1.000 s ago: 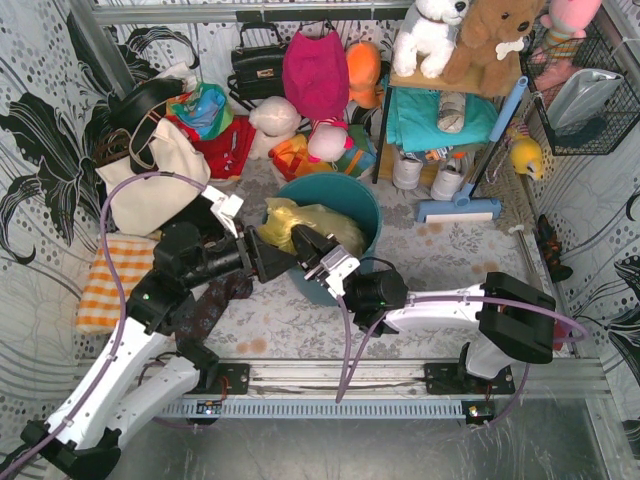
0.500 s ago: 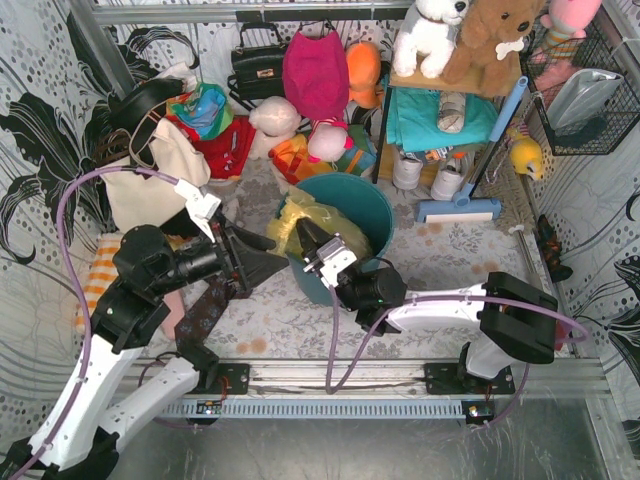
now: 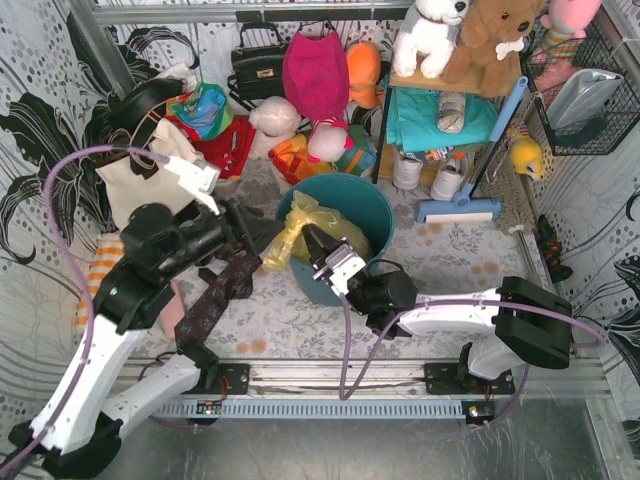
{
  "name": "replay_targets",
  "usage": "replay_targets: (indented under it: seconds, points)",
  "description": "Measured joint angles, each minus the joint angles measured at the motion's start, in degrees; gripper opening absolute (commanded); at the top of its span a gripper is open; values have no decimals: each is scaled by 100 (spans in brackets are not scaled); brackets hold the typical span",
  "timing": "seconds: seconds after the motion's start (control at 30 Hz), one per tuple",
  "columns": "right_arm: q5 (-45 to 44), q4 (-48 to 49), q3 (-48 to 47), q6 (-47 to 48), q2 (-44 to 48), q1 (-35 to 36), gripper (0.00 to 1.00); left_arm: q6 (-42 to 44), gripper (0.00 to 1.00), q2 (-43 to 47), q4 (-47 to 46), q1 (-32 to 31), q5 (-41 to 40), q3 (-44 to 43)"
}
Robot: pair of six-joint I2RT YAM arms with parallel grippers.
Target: Tie the trash bag
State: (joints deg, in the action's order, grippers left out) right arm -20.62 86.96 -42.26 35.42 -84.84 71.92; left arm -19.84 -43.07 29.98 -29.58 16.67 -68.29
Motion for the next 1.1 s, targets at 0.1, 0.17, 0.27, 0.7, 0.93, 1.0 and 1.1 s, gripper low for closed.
replay_targets:
  seconds: [0.1,0.17,0.27,0.7,0.93,1.0,1.1]
  points:
    - [184,-59,109,0,114,0,0,-155,68,-413,-254,0,0,155]
    - [275,-96,168,0,201,0,0,-280,66,-621,-385,0,26,358]
    - [387,-127,232,0,293,0,0,-433,52,-691,-474,0,140,619]
    - [470,-70,234,11,264,0,0,-717,0,-221,-922,0,811,1263]
    - [223,275,195,208,-192,0,0,-741,2,-295,-953,0,1296,1438]
    - [214,310,136,254,-289,0,0,-734,20,-299,-940,0,1375,1451]
    - [216,334,109,282,-315,0,0,-616,45,-293,-813,0,1316,1357]
